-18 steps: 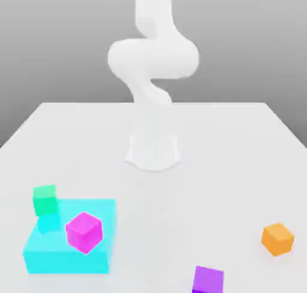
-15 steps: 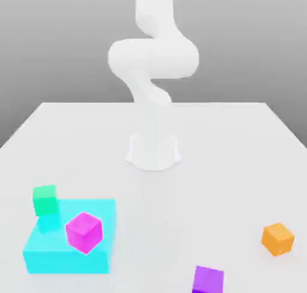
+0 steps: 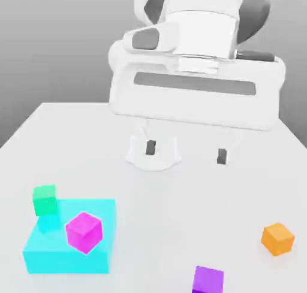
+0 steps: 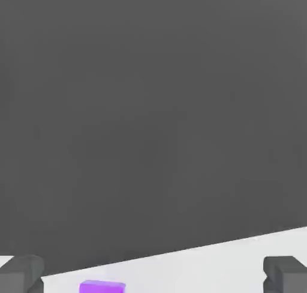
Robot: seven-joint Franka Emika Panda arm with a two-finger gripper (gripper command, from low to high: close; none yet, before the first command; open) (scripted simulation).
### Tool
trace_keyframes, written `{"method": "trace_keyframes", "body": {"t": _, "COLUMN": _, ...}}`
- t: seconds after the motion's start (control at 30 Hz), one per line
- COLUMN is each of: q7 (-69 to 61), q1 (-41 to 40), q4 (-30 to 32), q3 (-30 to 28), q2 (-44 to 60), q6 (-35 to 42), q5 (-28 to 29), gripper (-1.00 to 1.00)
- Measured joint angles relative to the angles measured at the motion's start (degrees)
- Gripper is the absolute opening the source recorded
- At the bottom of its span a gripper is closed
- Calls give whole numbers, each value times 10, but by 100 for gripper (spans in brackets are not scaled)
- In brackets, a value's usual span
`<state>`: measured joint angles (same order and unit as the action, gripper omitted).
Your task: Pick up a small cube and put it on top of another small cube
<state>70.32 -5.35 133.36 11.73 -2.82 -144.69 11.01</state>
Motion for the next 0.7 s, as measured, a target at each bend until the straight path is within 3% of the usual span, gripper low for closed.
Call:
{"method": "trace_keyframes", "body": {"t": 0.33, "q7": 71, "q1": 23, "q4": 10, "q3": 12, "q2": 197, "q6": -70, "q5": -14, "gripper": 0}}
{"method": "trace_keyframes", "body": {"t": 0.47, "q7": 94, "q1": 44, "q4": -3, "q3": -11, "q2": 279, "q6": -128, "q5": 7, "gripper": 0}}
{"method": "trace_keyframes", "body": {"t": 0.5, "q7": 100, "q1": 51, "q4": -7, "q3": -19, "q2": 299, "q6": -143, "q5": 15, "gripper": -100}}
{"method": "trace_keyframes", "body": {"t": 0.7, "q7": 103, "q1": 54, "q4": -9, "q3": -22, "q2": 308, "q6": -151, "q5": 19, "gripper": -100}}
